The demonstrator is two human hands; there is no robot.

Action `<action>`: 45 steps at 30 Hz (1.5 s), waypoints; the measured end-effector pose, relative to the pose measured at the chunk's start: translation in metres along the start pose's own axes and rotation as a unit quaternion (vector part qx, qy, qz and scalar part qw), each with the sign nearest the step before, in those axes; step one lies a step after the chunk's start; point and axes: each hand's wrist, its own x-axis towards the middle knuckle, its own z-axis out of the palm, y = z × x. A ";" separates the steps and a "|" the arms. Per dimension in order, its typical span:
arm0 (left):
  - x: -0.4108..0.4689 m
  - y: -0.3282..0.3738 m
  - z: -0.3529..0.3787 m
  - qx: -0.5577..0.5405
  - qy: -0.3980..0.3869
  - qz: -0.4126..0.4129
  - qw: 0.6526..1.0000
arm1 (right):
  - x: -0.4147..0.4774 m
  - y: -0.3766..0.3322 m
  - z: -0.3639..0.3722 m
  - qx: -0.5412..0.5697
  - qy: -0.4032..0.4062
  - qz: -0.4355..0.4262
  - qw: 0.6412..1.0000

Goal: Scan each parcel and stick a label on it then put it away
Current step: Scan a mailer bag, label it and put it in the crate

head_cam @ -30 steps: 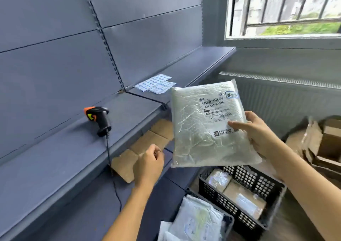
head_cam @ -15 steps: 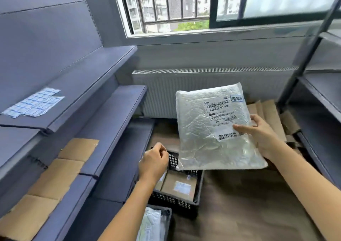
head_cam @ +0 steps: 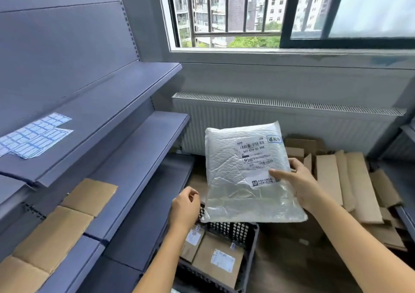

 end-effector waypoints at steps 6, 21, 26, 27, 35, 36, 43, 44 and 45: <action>0.046 -0.008 -0.011 -0.125 0.009 -0.059 0.990 | 0.063 -0.004 0.038 -0.019 -0.049 0.010 0.999; 0.051 -0.006 0.049 -0.424 0.114 -0.290 0.850 | 0.211 0.011 0.127 -0.140 -0.357 0.056 0.922; 0.043 -0.001 0.079 -0.406 0.213 -0.336 0.823 | 0.242 0.029 0.138 -0.212 -0.447 0.076 0.866; 0.038 -0.007 0.087 -0.415 0.217 -0.347 0.813 | 0.245 0.035 0.139 -0.230 -0.458 0.081 0.855; 0.030 -0.097 0.171 -0.433 0.201 -0.427 0.768 | 0.282 0.136 0.134 -0.301 -0.345 0.065 0.887; 0.033 -0.110 0.183 -0.439 0.191 -0.431 0.765 | 0.287 0.153 0.132 -0.310 -0.347 0.065 0.882; 0.060 -0.231 0.321 -0.456 0.145 -0.487 0.731 | 0.323 0.325 0.113 -0.358 -0.350 0.115 0.858; 0.063 -0.245 0.341 -0.454 0.136 -0.496 0.728 | 0.328 0.350 0.108 -0.361 -0.353 0.126 0.854; 0.063 -0.261 0.361 -0.460 0.131 -0.494 0.726 | 0.334 0.375 0.103 -0.364 -0.358 0.135 0.849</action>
